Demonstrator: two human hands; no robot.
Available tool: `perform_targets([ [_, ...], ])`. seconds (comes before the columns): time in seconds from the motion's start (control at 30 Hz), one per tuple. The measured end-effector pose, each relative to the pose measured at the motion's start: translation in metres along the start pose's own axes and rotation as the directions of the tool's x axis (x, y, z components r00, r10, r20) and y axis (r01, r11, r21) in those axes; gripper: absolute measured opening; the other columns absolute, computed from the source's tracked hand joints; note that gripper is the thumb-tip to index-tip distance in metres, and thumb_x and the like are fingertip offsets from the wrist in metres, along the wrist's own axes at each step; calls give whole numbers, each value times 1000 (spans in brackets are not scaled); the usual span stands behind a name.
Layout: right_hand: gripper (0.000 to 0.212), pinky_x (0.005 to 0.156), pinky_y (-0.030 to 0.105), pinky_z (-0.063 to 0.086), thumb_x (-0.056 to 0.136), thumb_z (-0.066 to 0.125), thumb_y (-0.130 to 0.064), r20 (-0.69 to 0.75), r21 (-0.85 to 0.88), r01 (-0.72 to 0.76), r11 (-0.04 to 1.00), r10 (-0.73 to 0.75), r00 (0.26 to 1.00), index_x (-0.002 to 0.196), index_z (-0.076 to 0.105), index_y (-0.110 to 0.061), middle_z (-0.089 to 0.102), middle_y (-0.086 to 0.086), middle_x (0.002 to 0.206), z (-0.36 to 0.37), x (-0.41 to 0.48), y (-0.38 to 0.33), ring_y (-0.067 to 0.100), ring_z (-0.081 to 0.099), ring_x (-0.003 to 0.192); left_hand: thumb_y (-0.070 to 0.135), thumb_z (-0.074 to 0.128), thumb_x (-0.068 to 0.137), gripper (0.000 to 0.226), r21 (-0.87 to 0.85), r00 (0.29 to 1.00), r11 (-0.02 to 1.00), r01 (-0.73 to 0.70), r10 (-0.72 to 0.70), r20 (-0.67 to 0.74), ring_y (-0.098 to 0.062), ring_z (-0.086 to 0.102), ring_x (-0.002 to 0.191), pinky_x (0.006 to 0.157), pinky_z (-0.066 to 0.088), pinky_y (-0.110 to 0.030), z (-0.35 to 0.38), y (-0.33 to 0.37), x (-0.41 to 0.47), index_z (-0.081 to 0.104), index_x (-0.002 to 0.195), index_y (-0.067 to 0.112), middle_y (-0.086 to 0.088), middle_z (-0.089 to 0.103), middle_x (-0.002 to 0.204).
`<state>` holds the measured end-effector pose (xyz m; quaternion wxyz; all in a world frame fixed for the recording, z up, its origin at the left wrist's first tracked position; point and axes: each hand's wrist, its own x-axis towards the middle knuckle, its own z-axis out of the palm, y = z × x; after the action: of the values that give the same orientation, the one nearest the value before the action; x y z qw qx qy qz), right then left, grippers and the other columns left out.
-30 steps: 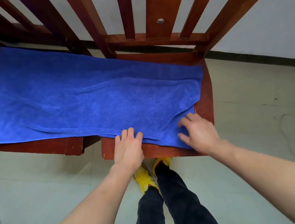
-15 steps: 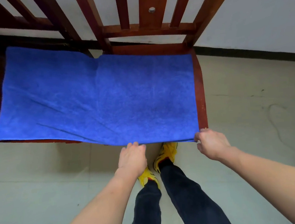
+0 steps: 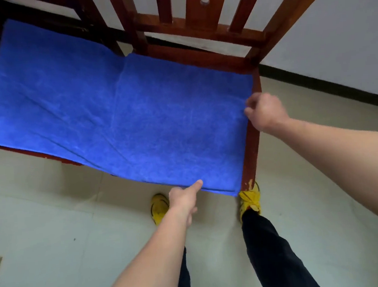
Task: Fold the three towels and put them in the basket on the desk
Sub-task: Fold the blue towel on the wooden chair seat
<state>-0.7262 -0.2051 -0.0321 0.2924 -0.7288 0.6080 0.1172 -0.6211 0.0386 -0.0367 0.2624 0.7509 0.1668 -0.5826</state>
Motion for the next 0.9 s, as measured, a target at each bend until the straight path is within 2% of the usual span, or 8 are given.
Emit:
perform_targets([
  [0.13, 48, 101, 40, 42, 93, 56, -27, 24, -83, 118, 990, -117, 993, 138, 47, -15, 45, 14, 141, -5, 49, -2, 35, 50, 123, 24, 71, 85, 31, -301, 988, 943, 138, -109, 112, -23, 61, 105, 89, 50, -41, 42, -16, 10, 58, 112, 17, -2, 64, 119],
  [0.27, 62, 96, 42, 47, 88, 66, -37, 24, -100, 115, 988, -113, 993, 139, 40, -13, 45, 14, 138, -11, 74, -6, 36, 53, 118, 17, 68, 87, 13, -445, 989, 884, 145, -145, 34, -18, 68, 75, 70, 50, -31, 75, -33, 8, 63, 99, 16, -3, 71, 99],
  [0.4, 38, 73, 32, 45, 83, 74, -34, 126, -34, 45, 998, -40, 991, 109, 65, -8, 67, 12, 112, -16, 83, -7, 31, 63, 99, 17, 68, 88, 6, -526, 983, 847, 82, -157, -98, -16, 63, 66, 61, 48, -26, 93, -39, -1, 63, 88, 13, -3, 69, 85],
  [0.53, 15, 77, 41, 55, 85, 70, -23, 103, 181, -56, 982, 37, 994, 85, 58, -14, 65, 14, 98, -28, 75, 3, 30, 61, 85, 7, 67, 86, 9, -540, 975, 841, 41, -152, -163, -21, 62, 75, 63, 47, -27, 103, -35, -16, 60, 83, 12, -4, 68, 88],
  [0.6, 12, 83, 50, 56, 88, 66, -14, 79, 288, -133, 948, 115, 990, 87, 54, -13, 60, 12, 94, -43, 69, 8, 30, 58, 78, 2, 66, 85, 10, -566, 979, 823, 51, -153, -135, -23, 66, 80, 60, 53, -26, 104, -36, -28, 62, 87, 11, -5, 70, 92],
  [0.7, 19, 81, 51, 57, 85, 67, -11, 46, 341, -204, 918, 200, 979, 81, 50, -17, 57, 8, 82, -65, 64, 15, 26, 57, 65, -1, 64, 86, 15, -592, 985, 802, 81, -154, -74, -25, 70, 81, 47, 53, -24, 104, -39, -47, 63, 99, 6, -10, 71, 98],
  [0.83, 25, 76, 47, 58, 80, 69, -21, -63, 382, -82, 920, 114, 991, 94, 49, -22, 62, 8, 91, -91, 39, -3, 32, 67, 79, 5, 65, 88, 25, -628, 973, 776, 59, -185, -137, -24, 69, 64, 52, 55, -28, 90, -35, -77, 54, 110, 2, -17, 68, 103],
  [0.9, 23, 71, 45, 59, 82, 68, -21, -74, 397, 15, 918, 16, 997, 95, 50, -25, 63, 6, 81, -99, 25, -22, 31, 68, 70, 5, 64, 89, 32, -653, 955, 757, 2, -196, -224, -22, 66, 56, 50, 53, -27, 75, -28, -89, 47, 116, 8, -15, 62, 105],
])
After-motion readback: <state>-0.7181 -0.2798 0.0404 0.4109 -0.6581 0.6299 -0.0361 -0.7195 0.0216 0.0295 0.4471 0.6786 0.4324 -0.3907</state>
